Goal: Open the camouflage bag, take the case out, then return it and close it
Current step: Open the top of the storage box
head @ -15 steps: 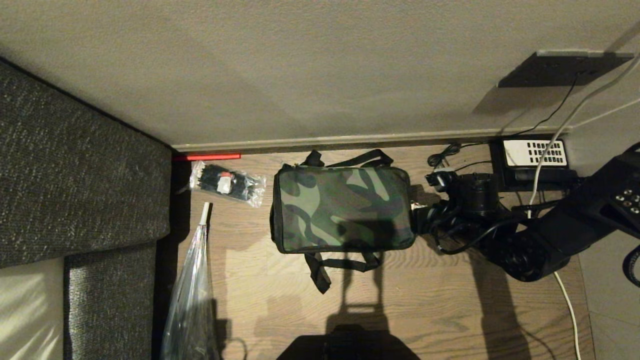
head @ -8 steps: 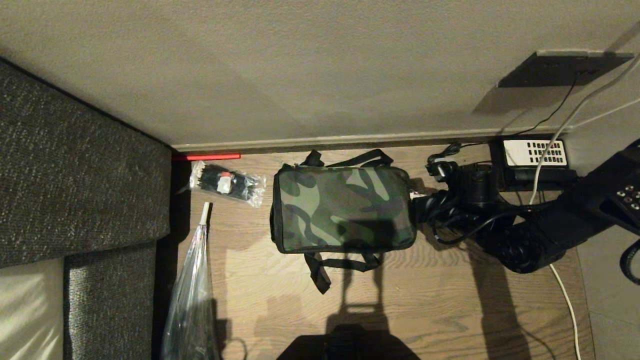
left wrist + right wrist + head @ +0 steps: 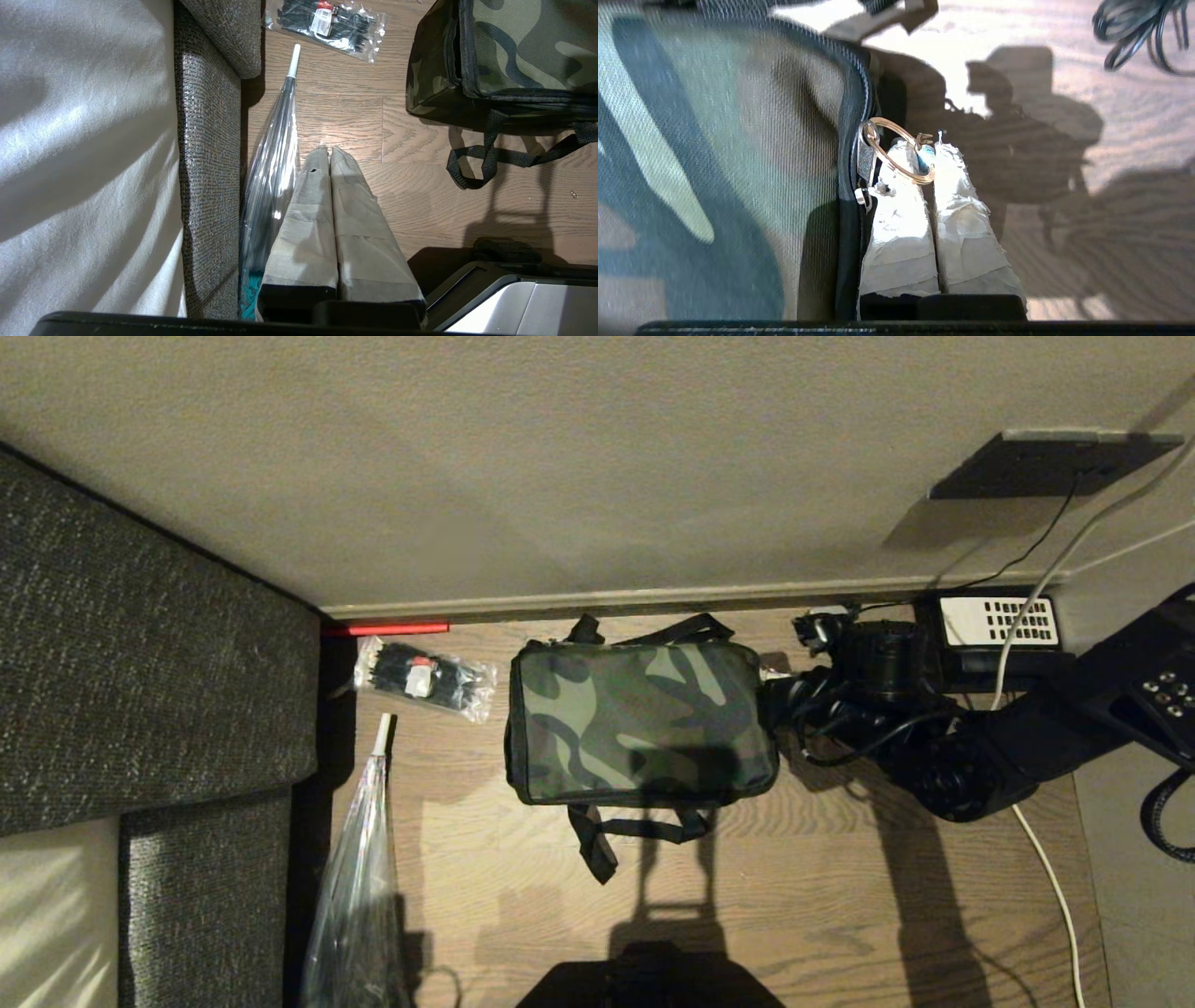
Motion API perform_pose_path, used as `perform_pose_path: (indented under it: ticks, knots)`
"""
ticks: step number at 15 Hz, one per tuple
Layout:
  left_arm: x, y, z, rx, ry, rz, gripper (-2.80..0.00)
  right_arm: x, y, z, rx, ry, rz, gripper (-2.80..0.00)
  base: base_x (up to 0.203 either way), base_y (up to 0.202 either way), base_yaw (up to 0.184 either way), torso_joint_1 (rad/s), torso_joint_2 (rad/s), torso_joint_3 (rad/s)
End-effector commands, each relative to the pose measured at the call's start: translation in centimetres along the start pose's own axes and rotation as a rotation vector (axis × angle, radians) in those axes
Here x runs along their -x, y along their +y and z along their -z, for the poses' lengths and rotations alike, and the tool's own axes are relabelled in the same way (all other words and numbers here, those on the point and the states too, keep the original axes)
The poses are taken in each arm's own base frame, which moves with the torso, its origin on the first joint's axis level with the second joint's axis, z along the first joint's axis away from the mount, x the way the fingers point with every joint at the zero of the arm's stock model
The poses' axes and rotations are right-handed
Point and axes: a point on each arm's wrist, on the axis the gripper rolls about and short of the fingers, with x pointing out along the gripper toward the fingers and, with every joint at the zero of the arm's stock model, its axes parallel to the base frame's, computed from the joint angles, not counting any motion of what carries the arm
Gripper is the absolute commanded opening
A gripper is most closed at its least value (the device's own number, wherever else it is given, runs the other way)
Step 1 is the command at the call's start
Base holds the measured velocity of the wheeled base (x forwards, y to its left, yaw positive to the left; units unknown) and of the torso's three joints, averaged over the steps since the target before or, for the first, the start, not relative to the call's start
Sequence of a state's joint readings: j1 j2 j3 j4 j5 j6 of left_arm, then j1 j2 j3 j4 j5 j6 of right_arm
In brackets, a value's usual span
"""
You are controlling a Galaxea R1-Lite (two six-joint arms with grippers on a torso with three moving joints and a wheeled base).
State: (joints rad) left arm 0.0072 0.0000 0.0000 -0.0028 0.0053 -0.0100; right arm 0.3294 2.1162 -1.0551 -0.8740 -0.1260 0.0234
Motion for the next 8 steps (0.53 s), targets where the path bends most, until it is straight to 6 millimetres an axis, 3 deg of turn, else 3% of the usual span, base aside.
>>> perform_pose_path:
  ticks: [1, 8]
  knots:
    - [0.0, 0.0, 0.0, 0.001, 0.001, -0.001, -2.80, -0.5, 0.1, -0.6, -0.001, -0.030, -0.001, -2.80, 0.000, 0.000, 0.000, 0.000, 0.00, 0.000]
    - [0.0, 0.0, 0.0, 0.001, 0.001, -0.001, -2.80, -1.6, 0.3, -2.0, -0.004, -0.092, -0.006, -2.80, 0.000, 0.000, 0.000, 0.000, 0.00, 0.000]
